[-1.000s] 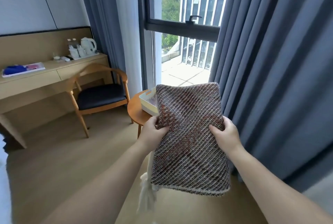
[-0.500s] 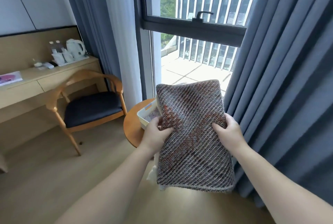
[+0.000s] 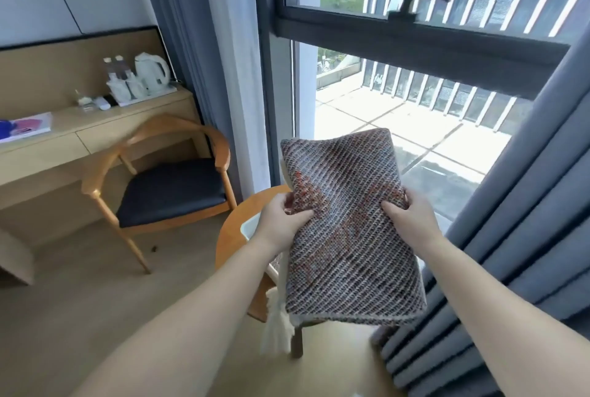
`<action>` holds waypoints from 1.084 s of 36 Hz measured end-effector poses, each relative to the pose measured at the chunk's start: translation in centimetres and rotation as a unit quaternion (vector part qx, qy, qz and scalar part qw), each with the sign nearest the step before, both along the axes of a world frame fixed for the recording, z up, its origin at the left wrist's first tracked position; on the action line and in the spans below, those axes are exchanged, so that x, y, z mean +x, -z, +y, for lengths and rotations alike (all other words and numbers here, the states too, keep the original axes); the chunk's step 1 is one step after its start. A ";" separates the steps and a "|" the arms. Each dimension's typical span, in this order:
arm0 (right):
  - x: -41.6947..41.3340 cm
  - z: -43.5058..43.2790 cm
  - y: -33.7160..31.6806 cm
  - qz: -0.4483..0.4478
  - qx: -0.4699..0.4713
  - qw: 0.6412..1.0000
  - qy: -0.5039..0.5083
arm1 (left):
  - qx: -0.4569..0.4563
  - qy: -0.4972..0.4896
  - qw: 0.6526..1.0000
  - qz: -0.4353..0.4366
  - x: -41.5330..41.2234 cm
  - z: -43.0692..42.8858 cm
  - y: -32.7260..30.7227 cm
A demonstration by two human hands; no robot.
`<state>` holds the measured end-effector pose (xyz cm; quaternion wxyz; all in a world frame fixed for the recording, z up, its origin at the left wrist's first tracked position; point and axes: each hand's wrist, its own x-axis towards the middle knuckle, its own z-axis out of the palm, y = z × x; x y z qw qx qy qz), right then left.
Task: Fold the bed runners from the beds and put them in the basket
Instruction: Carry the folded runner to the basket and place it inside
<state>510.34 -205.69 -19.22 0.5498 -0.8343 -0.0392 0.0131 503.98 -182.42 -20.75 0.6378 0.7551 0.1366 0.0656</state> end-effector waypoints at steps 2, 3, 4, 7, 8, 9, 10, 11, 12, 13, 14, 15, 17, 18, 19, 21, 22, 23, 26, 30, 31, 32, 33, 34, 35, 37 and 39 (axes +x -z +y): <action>3.9 0.2 -0.3 0.001 -0.001 1.000 -0.004 | 0.000 -0.007 1.000 0.010 3.4 -0.3 -0.3; 5.8 0.4 -0.6 0.001 -0.001 1.000 -0.006 | 0.000 -0.012 1.000 0.013 5.2 -0.2 -0.4; 7.7 0.6 -0.8 0.000 0.001 1.000 -0.008 | -0.002 -0.016 1.000 0.015 6.9 -0.2 -0.6; 13.2 1.4 -1.6 -0.011 0.004 1.000 -0.011 | -0.015 -0.037 0.999 0.013 12.1 0.7 -0.6; 14.8 1.8 -1.8 -0.015 0.006 1.000 -0.012 | -0.012 -0.042 0.999 0.013 13.6 1.0 -0.7; 16.3 2.2 -1.9 -0.020 0.004 1.000 -0.013 | -0.005 -0.048 0.999 0.015 14.9 1.3 -0.8; 17.6 2.7 -1.9 -0.026 0.002 1.000 -0.014 | 0.001 -0.053 0.998 0.017 16.1 1.5 -0.9; 18.8 3.2 -1.7 -0.031 -0.003 0.999 -0.012 | 0.005 -0.055 0.998 0.017 17.2 1.9 -0.8; 20.0 3.8 -1.4 -0.036 -0.008 0.999 -0.013 | 0.004 -0.059 0.998 0.021 18.3 2.3 -0.3; 20.9 4.4 -0.9 -0.036 -0.015 0.999 -0.014 | -0.002 -0.065 0.998 0.021 19.2 2.7 0.2; 21.8 5.0 -0.3 -0.033 -0.020 0.999 -0.019 | -0.006 -0.075 0.997 0.028 19.9 3.2 1.0; 22.7 5.6 0.6 -0.029 -0.027 0.999 -0.021 | -0.008 -0.086 0.996 0.036 20.5 3.7 2.2; 23.7 6.9 2.5 -0.020 -0.036 0.999 -0.027 | -0.011 -0.100 0.993 0.063 21.0 4.9 4.9; 24.0 7.5 3.8 -0.013 -0.040 0.999 -0.030 | -0.010 -0.101 0.992 0.079 21.0 5.5 6.4; 24.3 8.1 5.2 -0.002 -0.048 0.998 -0.031 | -0.007 -0.099 0.990 0.101 20.9 6.1 8.0; 24.5 9.2 8.2 0.031 -0.071 0.996 -0.041 | -0.007 -0.090 0.986 0.139 20.2 6.8 10.7; 24.6 9.7 9.7 0.048 -0.079 0.995 -0.048 | -0.016 -0.092 0.983 0.157 19.6 6.9 11.7; 24.6 10.2 11.3 0.064 -0.090 0.992 -0.055 | -0.027 -0.095 0.980 0.173 19.0 7.0 12.6; 24.4 12.1 15.3 0.094 -0.136 0.982 -0.086 | -0.040 -0.119 0.965 0.228 17.2 7.4 15.6; 23.3 13.7 19.5 0.156 -0.188 0.960 -0.135 | -0.053 -0.164 0.943 0.285 14.2 7.2 19.2; 23.0 13.9 20.4 0.161 -0.200 0.955 -0.151 | -0.053 -0.172 0.938 0.298 13.6 7.0 19.9; 22.8 14.1 21.1 0.162 -0.206 0.951 -0.165 | -0.054 -0.176 0.933 0.309 13.1 6.7 20.4; 22.6 14.2 21.6 0.168 -0.213 0.946 -0.174 | -0.056 -0.179 0.929 0.318 12.7 6.5 20.8; 22.5 14.2 22.1 0.172 -0.220 0.943 -0.183 | -0.054 -0.184 0.926 0.325 12.4 6.3 21.1; 22.4 14.2 22.4 0.176 -0.227 0.940 -0.186 | -0.050 -0.189 0.923 0.331 12.1 6.2 21.5; 22.4 14.2 23.1 0.177 -0.239 0.935 -0.193 | -0.030 -0.192 0.917 0.349 11.8 5.9 22.4; 22.7 14.0 23.8 0.173 -0.245 0.932 -0.205 | -0.013 -0.195 0.911 0.364 11.4 5.6 23.1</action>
